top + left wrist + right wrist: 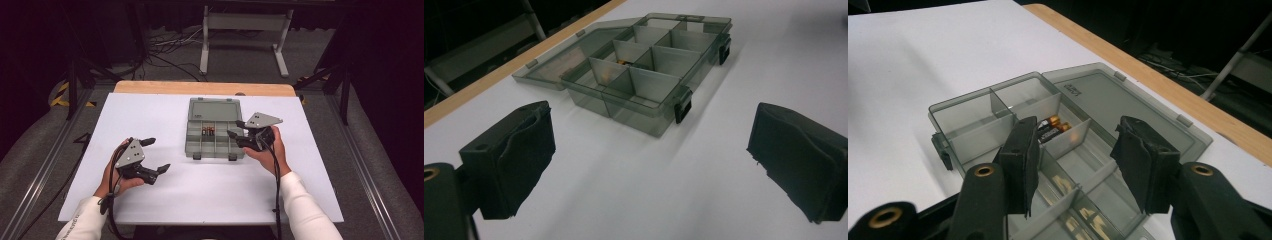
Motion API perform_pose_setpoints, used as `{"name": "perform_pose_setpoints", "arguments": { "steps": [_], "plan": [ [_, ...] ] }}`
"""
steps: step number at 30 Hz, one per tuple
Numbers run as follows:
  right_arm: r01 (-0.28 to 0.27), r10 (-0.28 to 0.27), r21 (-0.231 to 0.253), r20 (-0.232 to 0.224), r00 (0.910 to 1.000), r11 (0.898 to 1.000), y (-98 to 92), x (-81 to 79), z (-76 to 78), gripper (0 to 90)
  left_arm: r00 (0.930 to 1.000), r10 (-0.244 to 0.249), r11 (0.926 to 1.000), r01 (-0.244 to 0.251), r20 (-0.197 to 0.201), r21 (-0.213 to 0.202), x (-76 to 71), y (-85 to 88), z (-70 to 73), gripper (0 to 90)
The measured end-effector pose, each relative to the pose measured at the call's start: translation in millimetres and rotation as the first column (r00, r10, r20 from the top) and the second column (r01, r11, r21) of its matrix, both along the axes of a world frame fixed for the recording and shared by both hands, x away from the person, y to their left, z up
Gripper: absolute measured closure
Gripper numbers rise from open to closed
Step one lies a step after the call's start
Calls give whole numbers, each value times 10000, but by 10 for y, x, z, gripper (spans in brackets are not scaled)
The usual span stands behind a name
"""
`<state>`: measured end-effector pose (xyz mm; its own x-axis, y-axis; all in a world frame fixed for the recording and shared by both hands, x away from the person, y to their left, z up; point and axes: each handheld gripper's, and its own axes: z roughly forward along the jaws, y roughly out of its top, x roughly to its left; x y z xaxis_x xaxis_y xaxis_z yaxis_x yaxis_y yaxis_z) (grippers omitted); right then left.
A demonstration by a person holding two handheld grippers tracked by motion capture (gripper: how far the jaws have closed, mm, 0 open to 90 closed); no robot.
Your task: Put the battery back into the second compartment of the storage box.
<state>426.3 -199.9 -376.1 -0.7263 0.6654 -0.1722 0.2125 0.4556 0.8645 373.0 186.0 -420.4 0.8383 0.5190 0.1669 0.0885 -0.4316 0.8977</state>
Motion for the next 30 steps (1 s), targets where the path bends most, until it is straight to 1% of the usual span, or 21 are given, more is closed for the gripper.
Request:
{"name": "perform_pose_setpoints", "arguments": {
  "steps": [2, 4, 7, 8, 10, 11, 13, 15, 16, 17, 18, 19, 20, 21, 22, 23, 24, 25, 27, 28, 30],
  "plan": [
    [-2, 1, 21, 30, 10000, 10000, -66, -27, 2, 510, 10000, 34, 10000, -34, 66, 2, 41, -23, 16, 49],
    [-32, 32, -5, 45, 10000, 10000, -86, -30, 5, 509, 9999, 40, 10000, -40, 118, 6, 60, -28, 21, 49],
    [-40, 40, -59, 26, 10000, 10000, -142, -34, -7, 480, 9999, 68, 10000, -68, 115, -22, 117, -50, 45, 49],
    [-16, 16, -90, 25, 10000, 10000, -157, -39, -15, 467, 9998, 73, 10000, -72, 185, -55, 133, -55, 53, 49],
    [40, -37, -201, 136, 9999, 9998, -192, -47, -21, 448, 9998, 47, 10000, -46, 184, -80, 160, -60, 64, 48],
    [82, -80, -150, 164, 9998, 9999, -217, -53, -19, 437, 9998, 79, 9999, -76, 163, -138, 174, -66, 60, 48],
    [95, -91, -125, 287, 9995, 9999, -277, -59, -8, 399, 9998, 87, 9999, -85, 166, -134, 210, -70, 53, 45],
    [152, -138, -281, 510, 9986, 9995, -355, -56, 1, 357, 9994, 241, 9997, -240, 245, -56, 245, -76, 42, 46],
    [191, -179, -242, 481, 9987, 9995, -400, -43, -1, 323, 9991, 322, 9995, -320, 277, -59, 266, -78, 35, 48],
    [197, -193, -104, 354, 9992, 9998, -443, -30, -7, 302, 9992, 349, 9994, -348, 200, -40, 290, -75, 34, 47],
    [254, -251, -87, 284, 9993, 9996, -483, -19, -13, 267, 9992, 373, 9993, -372, 133, -103, 313, -74, 29, 47],
    [417, -411, -183, 312, 9987, 9990, -515, -7, -21, 222, 9991, 410, 9990, -408, 70, -167, 332, -71, 27, 46],
    [562, -556, -214, 287, 9980, 9982, -543, 3, -30, 192, 9986, 506, 9986, -503, 165, -178, 351, -70, 26, 46],
    [735, -727, -245, 326, 9968, 9970, -573, 9, -37, 178, 9981, 592, 9982, -590, 141, -129, 368, -75, 25, 44],
    [904, -903, -2, 419, 9950, 9959, -620, 14, -53, 158, 9977, 665, 9977, -663, 146, -112, 377, -78, 23, 40],
    [904, -903, -2, 419, 9950, 9959, -620, 14, -53, 158, 9977, 665, 9977, -663, 146, -112, 377, -78, 23, 36],
    [908, -909, 47, 355, 9952, 9959, -636, 21, -60, 139, 9971, 740, 9973, -740, 165, -13, 402, -86, 16, 36],
    [1047, -1042, -119, 385, 9938, 9944, -661, 38, -81, 106, 9964, 825, 9966, -825, 195, 8, 416, -91, 9, 23],
    [1075, -1075, 10, 356, 9936, 9942, -687, 53, -99, 60, 9951, 966, 9953, -968, 217, 101, 448, -91, -2, 16],
    [1112, -1113, 42, 280, 9934, 9938, -702, 65, -111, 49, 9944, 1041, 9945, -1043, 191, 92, 464, -91, -8, 17],
    [1312, -1313, 53, 284, 9909, 9913, -716, 80, -128, 45, 9943, 1063, 9943, -1064, 117, 98, 500, -85, -18, 19]
  ]
}}
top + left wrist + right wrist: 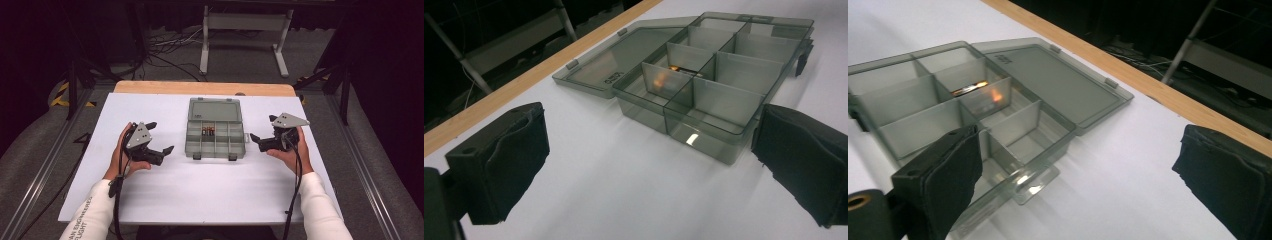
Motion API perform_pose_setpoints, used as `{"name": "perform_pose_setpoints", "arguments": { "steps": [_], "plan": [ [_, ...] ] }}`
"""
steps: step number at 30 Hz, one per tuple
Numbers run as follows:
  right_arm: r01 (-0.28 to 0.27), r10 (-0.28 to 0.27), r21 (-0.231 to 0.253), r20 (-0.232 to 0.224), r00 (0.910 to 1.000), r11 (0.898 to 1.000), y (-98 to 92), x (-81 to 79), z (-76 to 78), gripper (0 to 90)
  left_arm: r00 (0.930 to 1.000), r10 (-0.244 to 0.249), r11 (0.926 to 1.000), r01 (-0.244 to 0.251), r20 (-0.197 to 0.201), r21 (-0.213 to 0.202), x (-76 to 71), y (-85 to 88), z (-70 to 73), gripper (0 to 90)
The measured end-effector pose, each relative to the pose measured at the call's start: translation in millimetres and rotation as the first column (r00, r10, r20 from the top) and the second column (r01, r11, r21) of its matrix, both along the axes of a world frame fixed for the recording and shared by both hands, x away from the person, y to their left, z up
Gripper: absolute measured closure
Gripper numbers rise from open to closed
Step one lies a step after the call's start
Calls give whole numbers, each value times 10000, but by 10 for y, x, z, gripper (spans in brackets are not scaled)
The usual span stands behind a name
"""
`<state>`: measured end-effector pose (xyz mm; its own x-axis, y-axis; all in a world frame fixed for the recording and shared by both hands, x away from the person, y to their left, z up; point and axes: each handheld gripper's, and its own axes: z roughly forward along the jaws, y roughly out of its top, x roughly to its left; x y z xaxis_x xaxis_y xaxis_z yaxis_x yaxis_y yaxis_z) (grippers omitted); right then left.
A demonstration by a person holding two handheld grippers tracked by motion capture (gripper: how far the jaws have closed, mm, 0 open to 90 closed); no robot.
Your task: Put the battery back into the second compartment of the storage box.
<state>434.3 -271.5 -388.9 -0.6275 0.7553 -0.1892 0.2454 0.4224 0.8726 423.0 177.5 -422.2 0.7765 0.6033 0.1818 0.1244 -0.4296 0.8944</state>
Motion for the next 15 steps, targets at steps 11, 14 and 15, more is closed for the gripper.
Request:
{"name": "perform_pose_setpoints", "arguments": {
  "steps": [11, 14, 15],
  "plan": [
    [981, -991, 323, 326, 9945, 9947, -112, 63, -60, 222, 9996, 271, 9967, -280, 123, 765, 163, -38, -31, 95],
    [1227, -1237, 301, 364, 9916, 9920, -122, 106, -83, 244, 9993, 375, 9958, -378, 55, 828, 220, -62, -34, 133],
    [1326, -1333, 219, 355, 9904, 9909, -112, 132, -102, 268, 9990, 450, 9962, -450, 17, 752, 241, -68, -38, 137]
  ]
}}
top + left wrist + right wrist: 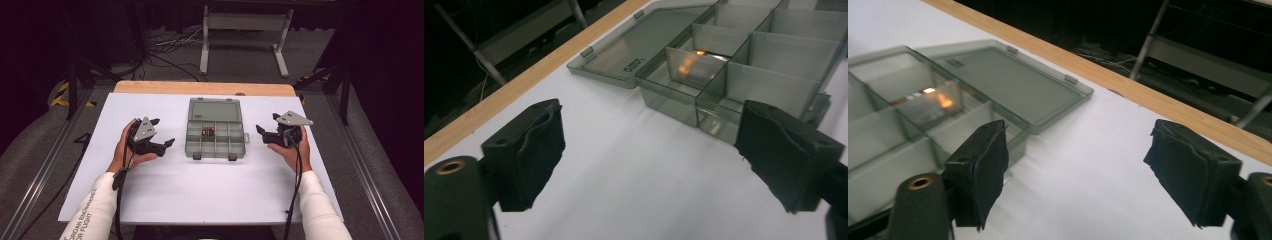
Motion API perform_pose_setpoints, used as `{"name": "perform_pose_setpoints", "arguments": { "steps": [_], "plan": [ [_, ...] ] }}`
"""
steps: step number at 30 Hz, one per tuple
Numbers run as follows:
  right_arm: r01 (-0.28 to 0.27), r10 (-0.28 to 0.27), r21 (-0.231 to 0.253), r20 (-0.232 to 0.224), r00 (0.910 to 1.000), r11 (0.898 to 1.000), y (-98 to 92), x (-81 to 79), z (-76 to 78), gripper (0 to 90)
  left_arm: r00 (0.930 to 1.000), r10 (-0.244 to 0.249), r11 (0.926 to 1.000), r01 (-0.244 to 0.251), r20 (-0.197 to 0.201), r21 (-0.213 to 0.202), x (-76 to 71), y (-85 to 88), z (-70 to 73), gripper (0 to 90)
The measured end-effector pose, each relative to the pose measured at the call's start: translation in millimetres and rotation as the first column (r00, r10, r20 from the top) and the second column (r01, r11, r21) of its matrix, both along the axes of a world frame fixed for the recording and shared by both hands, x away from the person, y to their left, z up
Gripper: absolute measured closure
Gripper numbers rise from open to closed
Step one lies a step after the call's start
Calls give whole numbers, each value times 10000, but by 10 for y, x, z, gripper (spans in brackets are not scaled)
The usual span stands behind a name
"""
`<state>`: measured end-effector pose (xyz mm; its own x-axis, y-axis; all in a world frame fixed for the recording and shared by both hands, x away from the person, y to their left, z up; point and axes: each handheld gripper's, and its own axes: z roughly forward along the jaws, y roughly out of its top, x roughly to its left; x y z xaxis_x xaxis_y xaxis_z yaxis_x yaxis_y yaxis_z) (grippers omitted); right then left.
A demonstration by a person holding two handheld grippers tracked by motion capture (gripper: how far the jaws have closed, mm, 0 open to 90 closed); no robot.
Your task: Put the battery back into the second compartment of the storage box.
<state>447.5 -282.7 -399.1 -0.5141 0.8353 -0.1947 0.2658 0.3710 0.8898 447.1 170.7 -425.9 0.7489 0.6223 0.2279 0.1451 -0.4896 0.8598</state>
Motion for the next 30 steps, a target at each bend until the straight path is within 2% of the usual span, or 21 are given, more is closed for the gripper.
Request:
{"name": "perform_pose_setpoints", "arguments": {
  "steps": [4, 5, 6, 7, 10, 12, 14, 15, 16, 17, 18, 19, 23, 26, 28, 30],
  "plan": [
    [214, -228, -290, -488, 9986, 9993, 40, 143, -96, 387, 9992, 52, 10000, -54, -401, -45, 112, -15, -13, 263],
    [248, -268, -304, -650, 9975, 9992, 38, 176, -112, 458, 9985, 104, 9999, -106, -530, -42, 147, -18, -15, 316],
    [240, -260, -303, -678, 9974, 9993, 31, 201, -122, 583, 9981, 81, 9999, -89, -612, -114, 167, -16, -16, 431],
    [158, -181, -314, -748, 9970, 9994, 26, 211, -121, 641, 9975, 58, 9997, -73, -706, -212, 192, -19, -19, 487],
    [93, -129, -429, -841, 9964, 9990, 15, 267, -123, 772, 9961, 229, 9997, -235, -852, -62, 284, -43, -36, 691],
    [-17, -56, -730, -999, 9950, 9973, 20, 314, -145, 866, 9940, 340, 9994, -342, -1043, -8, 360, -53, -43, 802],
    [-155, 42, -942, -1189, 9929, 9954, 25, 367, -172, 900, 9911, 471, 9988, -481, -1242, -48, 443, -52, -43, 876],
    [-138, 10, -837, -1505, 9886, 9964, 22, 409, -179, 900, 9894, 585, 9982, -600, -1332, -76, 483, -51, -42, 890],
    [-57, -59, -741, -1553, 9878, 9972, 12, 449, -177, 900, 9877, 667, 9976, -686, -1415, -86, 540, -48, -46, 891],
    [-14, -127, -944, -1486, 9888, 9955, 16, 485, -160, 900, 9863, 699, 9974, -721, -1493, -94, 567, -49, -51, 892],
    [-44, -121, -990, -1659, 9861, 9951, 17, 516, -147, 900, 9850, 777, 9968, -794, -1543, -46, 606, -49, -57, 892],
    [-65, -78, -790, -1796, 9837, 9969, 5, 557, -129, 900, 9837, 850, 9963, -859, -1583, 15, 642, -49, -61, 893],
    [-324, 93, -1093, -2058, 9786, 9935, 31, 672, -82, 900, 9786, 702, 9972, -738, -1932, -113, 776, -47, -60, 893],
    [-462, 182, -1201, -2244, 9743, 9917, 75, 766, -69, 900, 9789, 577, 9983, -574, -1961, 74, 848, -75, -43, 893],
    [-582, 241, -1397, -2344, 9718, 9885, 136, 814, -67, 900, 9764, 731, 9973, -714, -2033, 159, 898, -115, -29, 893],
    [-662, 300, -1439, -2404, 9702, 9874, 188, 862, -64, 900, 9747, 698, 9972, -621, -2125, 424, 953, -171, -20, 894]
  ]
}}
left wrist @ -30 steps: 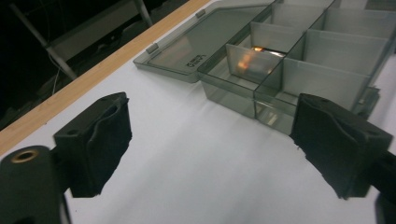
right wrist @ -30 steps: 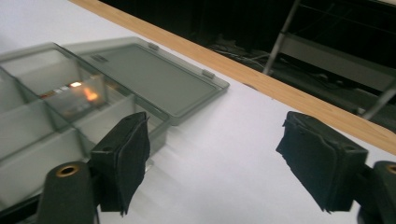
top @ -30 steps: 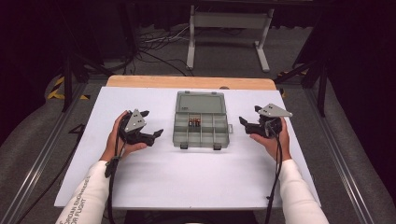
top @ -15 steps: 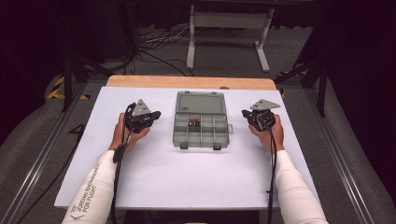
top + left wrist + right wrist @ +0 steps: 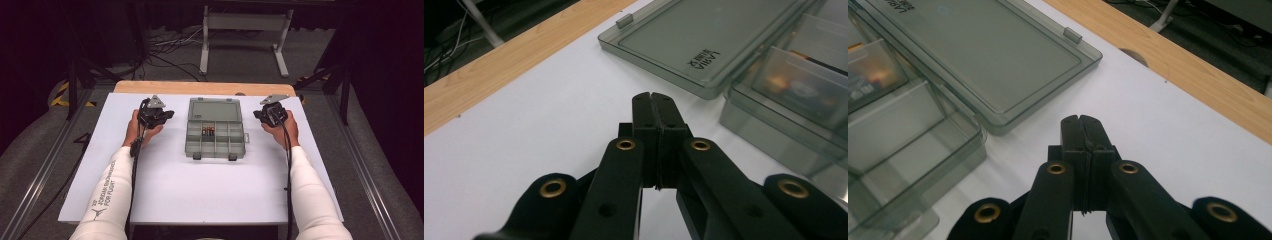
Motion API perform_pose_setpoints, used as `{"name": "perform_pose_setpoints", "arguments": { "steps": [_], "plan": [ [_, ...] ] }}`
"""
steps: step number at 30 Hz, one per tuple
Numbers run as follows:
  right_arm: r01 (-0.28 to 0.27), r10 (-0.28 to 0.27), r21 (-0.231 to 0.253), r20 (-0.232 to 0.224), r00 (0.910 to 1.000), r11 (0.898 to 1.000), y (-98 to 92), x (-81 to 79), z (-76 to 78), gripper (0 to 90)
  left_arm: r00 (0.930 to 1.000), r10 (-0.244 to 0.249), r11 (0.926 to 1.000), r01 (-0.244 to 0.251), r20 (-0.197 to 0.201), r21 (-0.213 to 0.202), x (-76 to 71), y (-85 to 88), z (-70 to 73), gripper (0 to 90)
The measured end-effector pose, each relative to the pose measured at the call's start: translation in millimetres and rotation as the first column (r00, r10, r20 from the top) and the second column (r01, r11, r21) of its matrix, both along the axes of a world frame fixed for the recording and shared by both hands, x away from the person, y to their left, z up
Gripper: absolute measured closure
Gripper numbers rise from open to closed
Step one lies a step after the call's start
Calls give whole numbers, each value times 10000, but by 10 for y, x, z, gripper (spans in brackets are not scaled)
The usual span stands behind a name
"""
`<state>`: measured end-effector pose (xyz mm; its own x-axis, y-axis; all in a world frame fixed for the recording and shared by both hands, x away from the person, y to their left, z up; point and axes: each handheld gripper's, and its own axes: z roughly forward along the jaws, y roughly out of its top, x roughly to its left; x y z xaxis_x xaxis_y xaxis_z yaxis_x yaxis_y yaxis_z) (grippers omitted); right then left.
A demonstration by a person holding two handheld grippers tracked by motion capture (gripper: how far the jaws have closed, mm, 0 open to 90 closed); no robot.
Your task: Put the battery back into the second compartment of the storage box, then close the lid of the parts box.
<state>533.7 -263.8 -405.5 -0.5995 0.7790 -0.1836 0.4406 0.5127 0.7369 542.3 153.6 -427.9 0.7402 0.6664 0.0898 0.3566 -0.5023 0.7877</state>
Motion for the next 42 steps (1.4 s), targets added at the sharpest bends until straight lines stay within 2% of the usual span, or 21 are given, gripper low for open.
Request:
{"name": "perform_pose_setpoints", "arguments": {
  "steps": [3, 6, 9, 10, 14, 17, 18, 27, 29, 33, 38, 42],
  "plan": [
    [-155, 153, -174, -126, 9998, 9997, 57, 64, 7, 900, 9997, -114, 9991, 122, -194, 394, 58, -86, -21, 894],
    [-238, 230, -283, -291, 9993, 9993, 102, 131, 2, 900, 9993, -119, 9980, 142, -364, 615, 117, -144, -44, 894],
    [-275, 252, -484, -483, 9985, 9985, 141, 192, -36, 900, 9988, -95, 9979, 126, -488, 635, 164, -194, -56, 894],
    [-276, 247, -552, -525, 9983, 9981, 153, 205, -52, 900, 9986, -119, 9965, 160, -509, 815, 181, -220, -66, 894],
    [-340, 272, -807, -842, 9961, 9962, 184, 270, -139, 900, 9974, -118, 9946, 190, -711, 1016, 226, -276, -112, 894],
    [-436, 326, -983, -1112, 9933, 9942, 199, 306, -203, 900, 9958, -124, 9956, 208, -912, 912, 251, -304, -141, 894],
    [-444, 325, -1014, -1163, 9927, 9939, 204, 314, -218, 900, 9956, -125, 9943, 222, -924, 1045, 260, -319, -150, 894],
    [-597, 391, -1241, -1628, 9859, 9905, 193, 364, -310, 900, 9933, -375, 9899, 519, -1097, 1316, 318, -447, -212, 894],
    [-579, 384, -1177, -1618, 9861, 9914, 192, 366, -316, 900, 9940, -355, 9882, 503, -1030, 1450, 321, -469, -227, 894],
    [-619, 430, -1126, -1632, 9857, 9917, 201, 367, -320, 900, 9940, -287, 9904, 425, -1055, 1313, 341, -499, -260, 894],
    [-964, 747, -1275, -1650, 9835, 9871, 259, 365, -317, 900, 9935, -286, 9892, 439, -1099, 1397, 352, -509, -255, 894],
    [-1176, 975, -1205, -1610, 9821, 9857, 318, 378, -328, 900, 9949, -219, 9902, 352, -984, 1353, 363, -519, -265, 893]
  ]
}}
